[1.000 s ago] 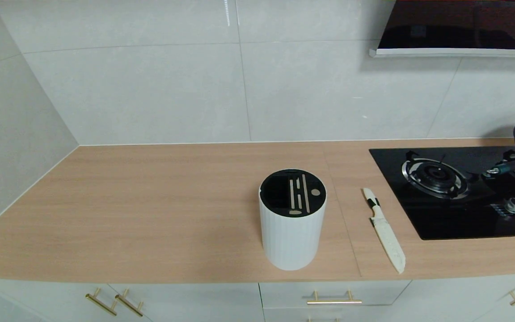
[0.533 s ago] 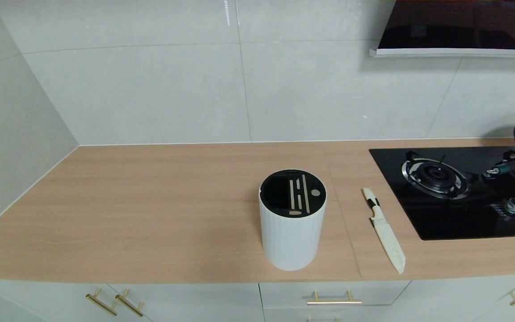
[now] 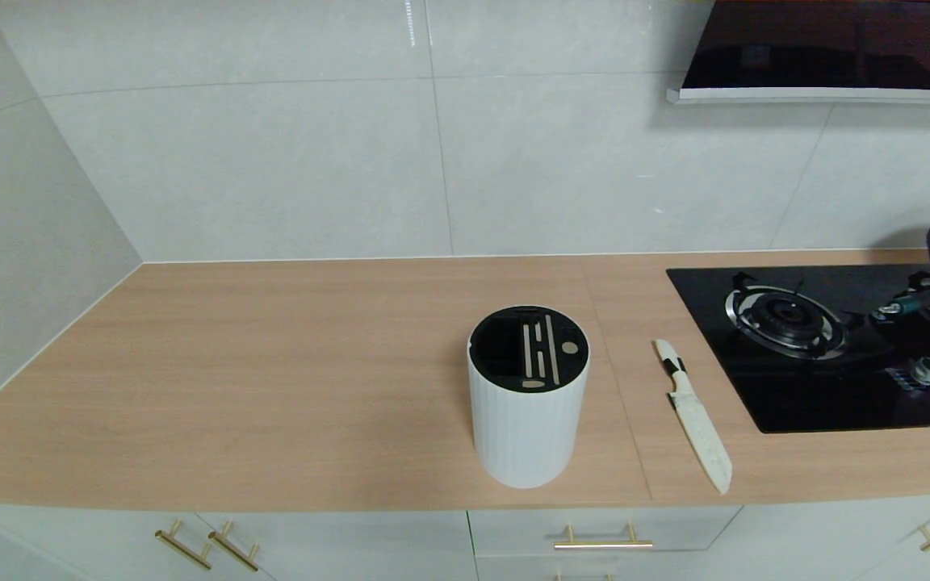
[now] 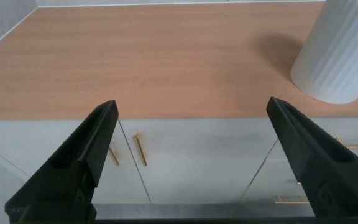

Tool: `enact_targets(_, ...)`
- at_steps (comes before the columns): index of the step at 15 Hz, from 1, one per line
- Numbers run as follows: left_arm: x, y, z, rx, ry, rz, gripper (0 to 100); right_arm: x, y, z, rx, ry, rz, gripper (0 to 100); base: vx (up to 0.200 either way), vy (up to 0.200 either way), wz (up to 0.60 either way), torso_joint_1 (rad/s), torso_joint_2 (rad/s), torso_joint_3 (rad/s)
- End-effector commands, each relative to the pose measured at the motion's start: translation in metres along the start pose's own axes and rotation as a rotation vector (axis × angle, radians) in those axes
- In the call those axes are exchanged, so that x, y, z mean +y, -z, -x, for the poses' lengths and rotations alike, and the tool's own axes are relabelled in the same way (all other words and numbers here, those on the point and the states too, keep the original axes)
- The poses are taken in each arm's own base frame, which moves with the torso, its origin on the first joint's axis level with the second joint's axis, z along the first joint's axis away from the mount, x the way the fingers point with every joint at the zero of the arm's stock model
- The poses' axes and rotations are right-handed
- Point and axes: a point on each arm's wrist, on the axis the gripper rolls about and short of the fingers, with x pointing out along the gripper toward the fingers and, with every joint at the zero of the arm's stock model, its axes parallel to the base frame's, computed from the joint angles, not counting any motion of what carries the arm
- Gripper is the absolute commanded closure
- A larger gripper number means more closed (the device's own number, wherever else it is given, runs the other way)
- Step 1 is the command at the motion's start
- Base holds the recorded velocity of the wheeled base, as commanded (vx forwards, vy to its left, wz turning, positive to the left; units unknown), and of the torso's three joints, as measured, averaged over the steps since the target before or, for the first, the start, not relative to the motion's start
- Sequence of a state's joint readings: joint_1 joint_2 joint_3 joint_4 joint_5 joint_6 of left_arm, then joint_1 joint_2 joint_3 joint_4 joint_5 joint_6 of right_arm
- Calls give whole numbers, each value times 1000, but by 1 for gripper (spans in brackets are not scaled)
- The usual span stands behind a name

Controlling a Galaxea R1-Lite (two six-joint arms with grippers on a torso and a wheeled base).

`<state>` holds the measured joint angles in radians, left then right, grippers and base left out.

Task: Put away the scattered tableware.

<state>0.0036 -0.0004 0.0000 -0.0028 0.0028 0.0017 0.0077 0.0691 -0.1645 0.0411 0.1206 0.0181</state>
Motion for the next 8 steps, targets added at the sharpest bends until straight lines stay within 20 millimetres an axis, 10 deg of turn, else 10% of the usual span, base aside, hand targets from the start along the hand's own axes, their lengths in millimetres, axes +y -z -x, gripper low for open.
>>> enact_targets(1, 0, 0, 0, 0, -1, 0, 0, -2, -16, -27, 199, -64, -36, 0, 0, 0, 0, 0, 0, 0)
enact_targets(8, 0, 0, 0, 0, -1, 0, 0, -4, -52, -170, 523, -109, 6, 0, 0, 0, 0, 0, 0, 0)
